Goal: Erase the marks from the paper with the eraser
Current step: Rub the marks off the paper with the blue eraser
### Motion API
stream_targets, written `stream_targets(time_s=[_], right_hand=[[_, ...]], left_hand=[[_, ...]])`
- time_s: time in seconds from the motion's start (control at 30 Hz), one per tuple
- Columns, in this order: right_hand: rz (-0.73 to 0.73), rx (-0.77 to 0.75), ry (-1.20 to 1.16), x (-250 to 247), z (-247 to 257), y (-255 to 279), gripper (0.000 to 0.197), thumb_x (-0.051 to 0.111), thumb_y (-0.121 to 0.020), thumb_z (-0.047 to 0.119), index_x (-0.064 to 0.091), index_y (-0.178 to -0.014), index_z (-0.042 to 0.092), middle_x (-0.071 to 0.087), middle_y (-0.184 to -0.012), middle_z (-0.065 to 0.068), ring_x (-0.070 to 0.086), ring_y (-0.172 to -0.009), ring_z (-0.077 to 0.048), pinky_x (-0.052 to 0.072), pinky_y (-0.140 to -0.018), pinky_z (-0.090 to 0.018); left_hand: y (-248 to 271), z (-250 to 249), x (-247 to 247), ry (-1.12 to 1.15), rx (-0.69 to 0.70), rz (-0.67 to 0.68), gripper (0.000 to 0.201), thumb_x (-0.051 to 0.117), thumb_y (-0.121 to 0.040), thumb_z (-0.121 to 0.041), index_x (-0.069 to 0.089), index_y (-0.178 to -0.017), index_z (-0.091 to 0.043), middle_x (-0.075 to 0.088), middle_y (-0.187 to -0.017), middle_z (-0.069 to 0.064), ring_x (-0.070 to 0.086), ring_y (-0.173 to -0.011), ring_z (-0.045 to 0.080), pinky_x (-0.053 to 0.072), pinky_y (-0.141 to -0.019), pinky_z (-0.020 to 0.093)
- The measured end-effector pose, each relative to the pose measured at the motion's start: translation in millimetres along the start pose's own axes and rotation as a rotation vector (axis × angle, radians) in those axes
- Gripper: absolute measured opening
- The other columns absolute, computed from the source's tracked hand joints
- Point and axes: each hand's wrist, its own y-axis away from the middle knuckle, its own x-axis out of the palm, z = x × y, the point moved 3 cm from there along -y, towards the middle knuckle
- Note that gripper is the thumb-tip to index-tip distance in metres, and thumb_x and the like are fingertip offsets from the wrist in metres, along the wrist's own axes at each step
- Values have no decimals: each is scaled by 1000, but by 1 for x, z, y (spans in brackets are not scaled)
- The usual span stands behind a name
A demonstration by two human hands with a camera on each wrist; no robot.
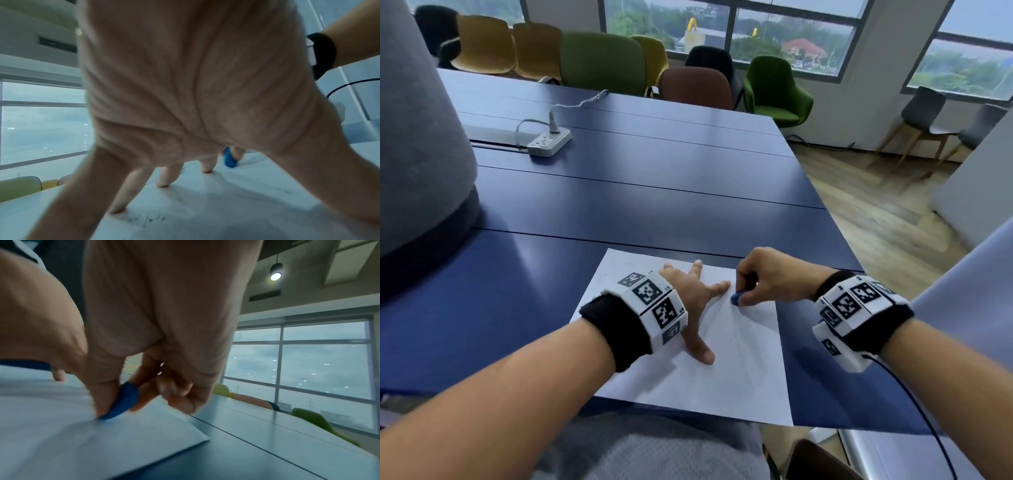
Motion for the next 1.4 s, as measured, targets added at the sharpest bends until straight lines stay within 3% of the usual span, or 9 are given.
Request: stream_targets(time_s=[0.1, 0.27, 0.43, 0.63, 0.8, 0.97, 1.1, 1.3, 1.4], right_hand=[[-81, -4, -55, 3, -4, 0, 14, 77, -76, 19, 67, -71, 12, 65, -72, -5, 49, -56, -7, 43, -57, -23], [211, -63, -34, 16, 14, 20, 15, 79, -75, 21, 66, -67, 19, 61, -63, 8, 48, -54, -4, 41, -54, -19], [-47, -44, -33, 7, 8, 10, 17, 77, -78, 21, 64, -70, 15, 62, -70, -1, 47, -55, -6, 42, -56, -20], [252, -102, 5, 22, 25, 32, 11, 78, -77, 22, 70, -76, 15, 63, -70, 7, 51, -57, -3, 41, -55, -15], [21, -65, -66, 14, 16, 24, 16, 77, -80, 22, 66, -73, 13, 64, -71, -2, 49, -56, -5, 43, -56, -20], [297, -114, -58, 30, 28, 41, 13, 78, -77, 23, 67, -71, 19, 61, -67, 8, 50, -57, -4, 41, -57, -16], [32, -61, -55, 13, 14, 22, 15, 77, -79, 24, 68, -75, 13, 62, -67, 1, 47, -55, -5, 40, -56, -18], [278, -130, -27, 31, 31, 43, 16, 75, -80, 25, 64, -72, 18, 59, -66, 7, 47, -55, -5, 42, -55, -18], [98, -94, -43, 24, 22, 35, 19, 76, -80, 29, 65, -74, 15, 62, -69, 3, 50, -58, -7, 48, -58, -28]], left_hand=[[-1, 0, 1, 2, -8, 0, 128, 73, -56, -78, -8, -151, -49, -9, -163, 11, 18, -140, 55, 35, -107, 53], [-1, 0, 0, 10, -9, 19, 130, 75, -57, -77, -12, -150, -50, -11, -163, 13, 15, -140, 56, 31, -109, 55], [0, -1, 0, -9, -11, 11, 128, 73, -59, -77, -11, -150, -49, -10, -163, 13, 16, -141, 55, 32, -109, 53], [1, -1, 0, -1, -15, 27, 128, 73, -59, -77, -14, -149, -50, -12, -163, 12, 10, -141, 56, 30, -110, 56], [2, -1, -1, -18, -18, 17, 127, 72, -59, -77, -13, -149, -50, -11, -163, 11, 13, -143, 53, 32, -109, 53], [2, -2, -1, -7, -25, 37, 129, 72, -58, -78, -15, -149, -50, -13, -163, 9, 11, -143, 52, 30, -110, 55], [4, -2, -1, -21, -3, 7, 126, 72, -60, -77, -13, -150, -49, -11, -163, 13, 21, -142, 49, 31, -110, 49], [2, -2, -2, -17, -25, 33, 128, 71, -60, -78, -16, -149, -48, -15, -162, 12, 12, -143, 53, 29, -111, 54], [0, -2, -1, -23, -13, 20, 128, 71, -59, -78, -16, -149, -49, -14, -162, 12, 16, -143, 51, 30, -110, 52]])
